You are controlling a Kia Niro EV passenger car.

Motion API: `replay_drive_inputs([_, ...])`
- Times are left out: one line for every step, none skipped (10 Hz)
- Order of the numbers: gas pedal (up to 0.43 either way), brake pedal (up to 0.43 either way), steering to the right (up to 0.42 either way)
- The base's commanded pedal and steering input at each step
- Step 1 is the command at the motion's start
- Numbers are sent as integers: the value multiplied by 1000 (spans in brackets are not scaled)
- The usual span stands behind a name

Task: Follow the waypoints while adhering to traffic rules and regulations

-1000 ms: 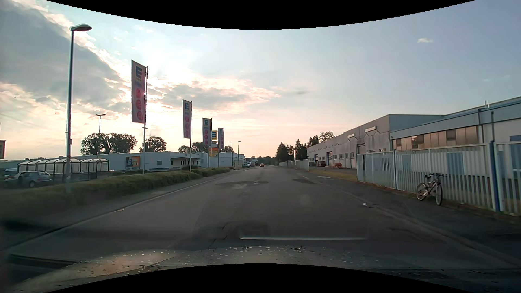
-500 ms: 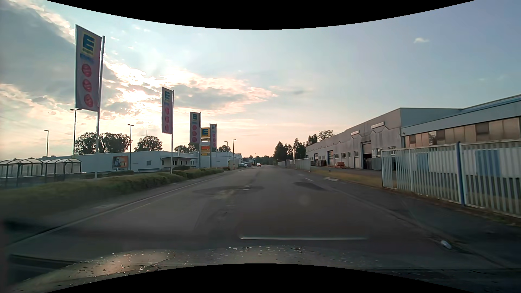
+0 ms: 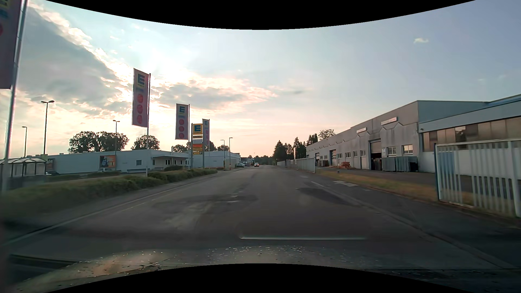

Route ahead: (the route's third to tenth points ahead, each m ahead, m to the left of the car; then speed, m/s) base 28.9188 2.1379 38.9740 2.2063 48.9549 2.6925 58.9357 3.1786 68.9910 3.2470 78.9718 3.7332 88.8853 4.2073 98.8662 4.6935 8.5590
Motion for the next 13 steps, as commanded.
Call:
replay_drive_inputs([47, 0, -10])
replay_drive_inputs([47, 0, -11])
replay_drive_inputs([47, 0, -11])
replay_drive_inputs([47, 0, -11])
replay_drive_inputs([47, 0, -11])
replay_drive_inputs([47, 0, -11])
replay_drive_inputs([47, 0, -11])
replay_drive_inputs([47, 0, -11])
replay_drive_inputs([47, 0, -11])
replay_drive_inputs([47, 0, -11])
replay_drive_inputs([47, 0, -11])
replay_drive_inputs([47, 0, -12])
replay_drive_inputs([47, 0, -12])
